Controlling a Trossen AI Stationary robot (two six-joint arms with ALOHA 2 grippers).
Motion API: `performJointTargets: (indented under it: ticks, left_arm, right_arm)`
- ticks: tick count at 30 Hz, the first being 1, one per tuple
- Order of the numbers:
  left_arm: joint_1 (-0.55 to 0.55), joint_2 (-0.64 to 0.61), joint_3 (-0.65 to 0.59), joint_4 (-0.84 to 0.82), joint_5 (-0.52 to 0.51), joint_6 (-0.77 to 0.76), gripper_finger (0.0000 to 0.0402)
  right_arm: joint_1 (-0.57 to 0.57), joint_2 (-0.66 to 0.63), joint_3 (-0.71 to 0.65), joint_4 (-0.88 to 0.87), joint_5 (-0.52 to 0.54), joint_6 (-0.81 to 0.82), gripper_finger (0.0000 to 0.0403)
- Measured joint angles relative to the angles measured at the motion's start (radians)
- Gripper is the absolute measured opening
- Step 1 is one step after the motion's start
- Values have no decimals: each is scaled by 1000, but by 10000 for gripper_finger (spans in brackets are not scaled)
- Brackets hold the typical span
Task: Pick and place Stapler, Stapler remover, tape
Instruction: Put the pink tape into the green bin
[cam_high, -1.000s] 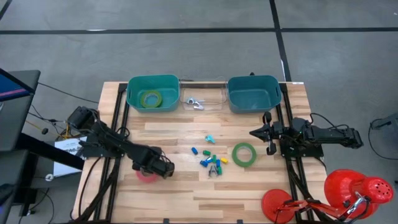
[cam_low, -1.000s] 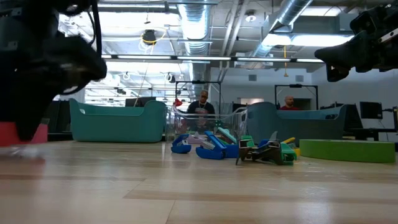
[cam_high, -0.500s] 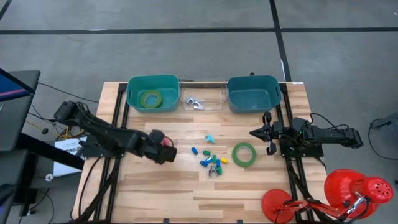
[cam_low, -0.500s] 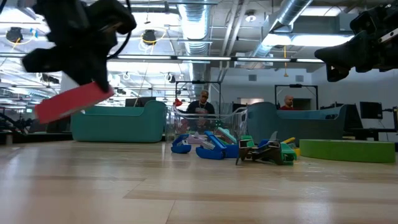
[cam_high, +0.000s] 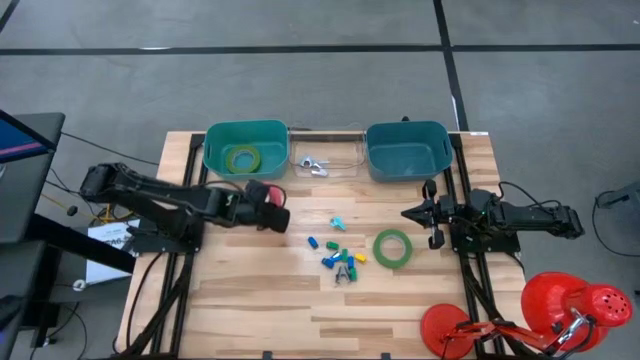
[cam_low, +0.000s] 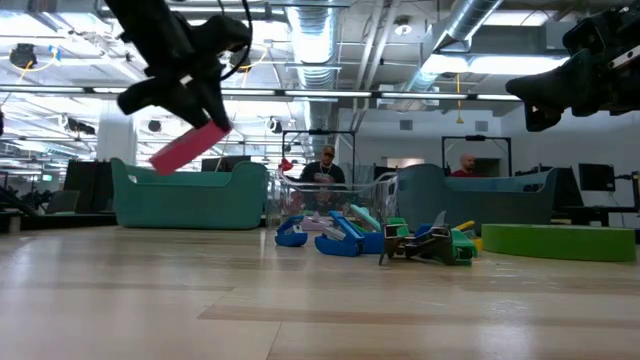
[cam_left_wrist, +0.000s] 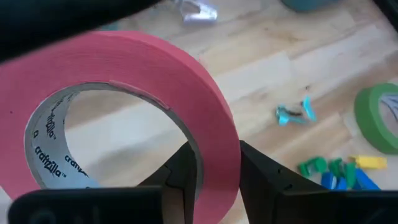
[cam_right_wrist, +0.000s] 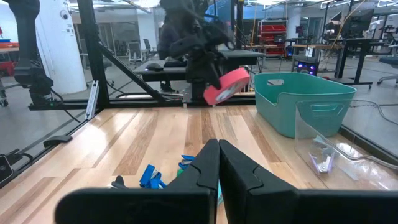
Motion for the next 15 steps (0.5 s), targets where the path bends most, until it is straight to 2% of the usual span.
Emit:
performJointTargets:
  ticks: [15]
  left_arm:
    - [281,-82,0,40,1,374,85]
  right_arm:
    - [0,0,0,0,0,0,0]
